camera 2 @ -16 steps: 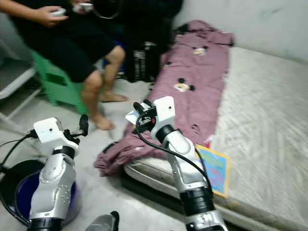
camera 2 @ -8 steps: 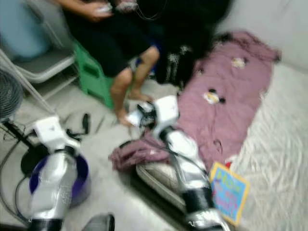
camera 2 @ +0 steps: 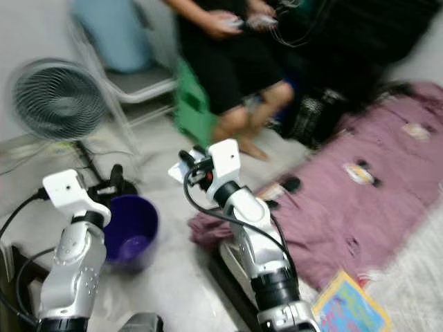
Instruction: Clean up the room
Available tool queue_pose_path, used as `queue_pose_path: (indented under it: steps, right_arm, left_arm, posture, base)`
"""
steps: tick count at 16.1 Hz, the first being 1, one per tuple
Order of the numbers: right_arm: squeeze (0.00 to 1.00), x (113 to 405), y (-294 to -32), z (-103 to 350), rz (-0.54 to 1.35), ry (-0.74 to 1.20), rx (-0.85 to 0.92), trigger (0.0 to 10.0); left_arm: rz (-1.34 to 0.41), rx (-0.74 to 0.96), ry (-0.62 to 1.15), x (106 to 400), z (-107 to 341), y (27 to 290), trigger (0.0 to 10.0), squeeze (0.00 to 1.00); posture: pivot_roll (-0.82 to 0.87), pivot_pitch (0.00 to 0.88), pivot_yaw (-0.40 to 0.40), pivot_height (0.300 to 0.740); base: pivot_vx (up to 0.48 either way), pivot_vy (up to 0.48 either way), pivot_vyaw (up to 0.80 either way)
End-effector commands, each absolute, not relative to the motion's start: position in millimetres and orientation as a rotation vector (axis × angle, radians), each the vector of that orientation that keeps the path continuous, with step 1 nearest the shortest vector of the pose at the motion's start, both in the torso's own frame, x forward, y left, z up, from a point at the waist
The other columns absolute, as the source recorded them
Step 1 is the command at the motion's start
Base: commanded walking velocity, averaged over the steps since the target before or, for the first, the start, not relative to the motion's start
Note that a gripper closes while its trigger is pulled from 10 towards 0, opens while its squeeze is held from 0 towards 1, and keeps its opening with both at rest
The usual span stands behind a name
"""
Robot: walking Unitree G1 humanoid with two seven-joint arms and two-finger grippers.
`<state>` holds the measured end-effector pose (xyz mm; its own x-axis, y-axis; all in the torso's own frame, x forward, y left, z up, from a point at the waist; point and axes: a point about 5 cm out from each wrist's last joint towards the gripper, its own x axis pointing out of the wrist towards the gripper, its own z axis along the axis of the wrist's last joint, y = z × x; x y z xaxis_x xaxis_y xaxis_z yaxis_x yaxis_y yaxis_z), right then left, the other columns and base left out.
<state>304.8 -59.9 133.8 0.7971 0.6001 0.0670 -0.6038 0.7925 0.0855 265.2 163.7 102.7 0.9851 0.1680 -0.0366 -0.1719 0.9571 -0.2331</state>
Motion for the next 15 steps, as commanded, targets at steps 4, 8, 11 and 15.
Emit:
queue_pose_path:
  steps: [4, 8, 11, 15]
  right_arm:
    - [0.0, 307.7, -56.6, 136.3, 0.67, -0.042, 0.107, 10.0]
    - [0.0, 309.0, -64.3, 136.4, 0.598, -0.062, 0.114, 10.0]
    - [0.0, 304.8, -77.5, 134.4, 0.526, -0.071, 0.113, 10.0]
    - [0.0, 306.6, -82.4, 134.7, 0.502, -0.08, 0.099, 10.0]
  left_arm:
    - [0.218, -0.255, 0.013, 256.9, 101.6, 162.5, 10.0, 0.0]
    - [0.136, -0.237, 0.033, 267.3, 101.9, 155.2, 10.0, 0.0]
    - [0.048, -0.231, 0.044, 280.9, 104.3, 140.5, 10.0, 0.0]
    - [0.014, -0.218, 0.044, 286.7, 106.7, 136.9, 10.0, 0.0]
  posture:
    - [0.06, 0.009, -0.106, 0.74]
    - [0.01, 0.003, -0.028, 0.74]
    - [-0.05, 0.0, 0.029, 0.74]
    - [-0.05, 0.0, 0.041, 0.74]
  base:
    - [0.0, 0.0, 0.37]
    - [0.0, 0.0, 0.0]
    - [0.0, 0.0, 0.0]
    - [0.0, 0.0, 0.2]
